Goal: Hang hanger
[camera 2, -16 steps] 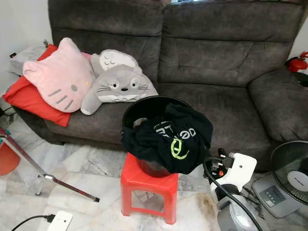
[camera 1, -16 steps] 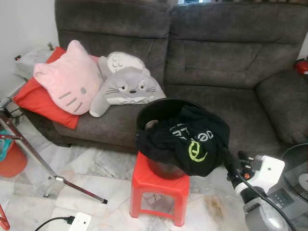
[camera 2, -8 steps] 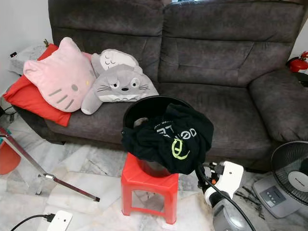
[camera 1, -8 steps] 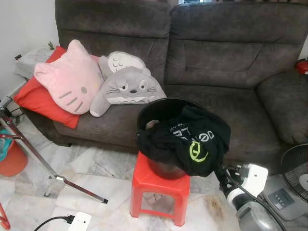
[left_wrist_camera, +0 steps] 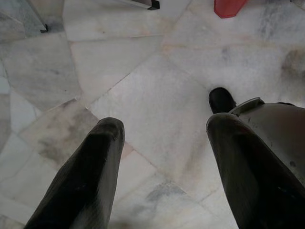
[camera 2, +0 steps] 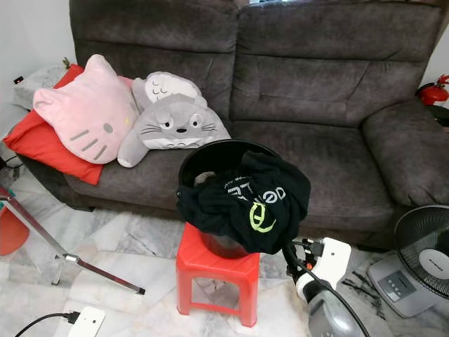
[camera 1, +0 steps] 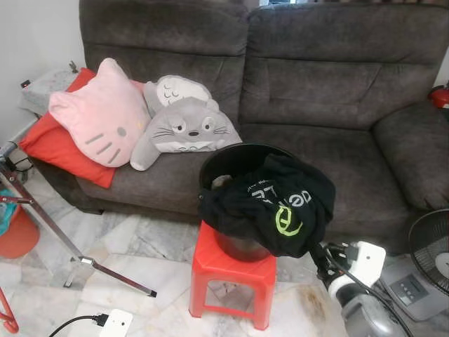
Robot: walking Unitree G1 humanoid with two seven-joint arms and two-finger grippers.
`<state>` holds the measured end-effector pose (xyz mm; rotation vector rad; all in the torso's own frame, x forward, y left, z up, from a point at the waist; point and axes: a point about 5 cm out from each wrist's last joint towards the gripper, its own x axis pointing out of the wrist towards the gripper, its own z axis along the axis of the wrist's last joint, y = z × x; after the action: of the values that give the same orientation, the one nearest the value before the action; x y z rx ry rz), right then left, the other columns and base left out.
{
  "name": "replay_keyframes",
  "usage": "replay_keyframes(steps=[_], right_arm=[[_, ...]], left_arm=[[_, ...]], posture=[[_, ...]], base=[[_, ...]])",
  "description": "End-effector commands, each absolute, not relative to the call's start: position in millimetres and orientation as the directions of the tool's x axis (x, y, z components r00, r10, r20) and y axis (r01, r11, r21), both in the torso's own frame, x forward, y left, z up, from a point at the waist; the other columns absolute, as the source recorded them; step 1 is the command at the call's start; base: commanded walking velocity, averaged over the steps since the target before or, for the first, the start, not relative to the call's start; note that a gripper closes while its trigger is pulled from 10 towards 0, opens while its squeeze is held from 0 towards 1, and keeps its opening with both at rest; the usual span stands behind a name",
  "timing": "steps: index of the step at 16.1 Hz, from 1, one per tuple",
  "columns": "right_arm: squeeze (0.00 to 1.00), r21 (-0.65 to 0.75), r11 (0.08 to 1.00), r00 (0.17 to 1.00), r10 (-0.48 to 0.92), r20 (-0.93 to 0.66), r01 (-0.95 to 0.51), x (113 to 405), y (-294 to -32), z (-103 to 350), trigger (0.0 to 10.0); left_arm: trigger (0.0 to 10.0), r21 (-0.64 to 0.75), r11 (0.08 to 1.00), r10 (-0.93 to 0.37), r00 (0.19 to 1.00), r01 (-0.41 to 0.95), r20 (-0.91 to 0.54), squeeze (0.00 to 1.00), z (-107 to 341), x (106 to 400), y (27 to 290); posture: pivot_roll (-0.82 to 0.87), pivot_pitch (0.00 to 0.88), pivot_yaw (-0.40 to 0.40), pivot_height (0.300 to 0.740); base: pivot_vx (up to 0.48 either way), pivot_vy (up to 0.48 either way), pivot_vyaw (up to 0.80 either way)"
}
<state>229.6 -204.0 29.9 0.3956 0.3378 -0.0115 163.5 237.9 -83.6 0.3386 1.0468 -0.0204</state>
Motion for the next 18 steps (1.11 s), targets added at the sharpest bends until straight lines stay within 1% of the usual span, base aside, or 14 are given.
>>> replay_keyframes(steps=[1, 7, 12, 13, 14, 18], right_arm=[[0.00, 0.364, 0.927, 0.941, 0.041, -0.335, 0.089, 232.0, -210.1, 25.9, 10.0], [0.00, 0.367, 0.929, 0.956, 0.066, -0.286, 0.045, 248.2, -208.2, 28.4, 10.0], [0.00, 0.365, 0.931, 0.959, 0.093, -0.268, 0.012, 252.1, -203.8, 27.0, 10.0], [0.00, 0.360, 0.933, 0.957, 0.097, -0.272, 0.008, 252.4, -202.9, 26.5, 4.2], [0.00, 0.358, 0.934, 0.957, 0.100, -0.271, 0.004, 252.7, -202.3, 25.9, 0.0], [0.00, 0.355, 0.935, 0.961, 0.114, -0.254, -0.017, 255.3, -199.1, 28.1, 0.0]], left_arm=[[10.0, 0.277, 0.940, 0.148, 0.494, 0.198, -0.857, 0.00, -84.7, 160.5, 238.9], [10.0, 0.284, 0.938, 0.154, 0.496, 0.198, -0.855, 0.00, -84.4, 160.8, 239.6], [10.0, 0.284, 0.937, 0.152, 0.494, 0.203, -0.856, 0.00, -84.7, 160.3, 239.4], [10.0, 0.283, 0.937, 0.151, 0.493, 0.205, -0.857, 0.00, -84.8, 160.2, 239.3], [10.0, 0.282, 0.937, 0.150, 0.492, 0.207, -0.858, 0.00, -84.9, 160.0, 239.2], [10.0, 0.284, 0.936, 0.151, 0.493, 0.207, -0.857, 0.00, -84.6, 160.6, 239.2]], posture=[[-0.14, 0.000, 0.011, 0.740], [-0.13, 0.000, 0.010, 0.740], [-0.13, 0.000, 0.008, 0.740], [-0.13, 0.000, 0.008, 0.740], [-0.13, 0.000, 0.007, 0.740], [-0.13, 0.000, 0.006, 0.740]], base=[[0.000, 0.000, 0.00], [0.000, 0.000, 0.00], [0.000, 0.000, 0.00], [0.000, 0.000, 0.00], [0.000, 0.000, 0.00], [0.000, 0.000, 0.00]])
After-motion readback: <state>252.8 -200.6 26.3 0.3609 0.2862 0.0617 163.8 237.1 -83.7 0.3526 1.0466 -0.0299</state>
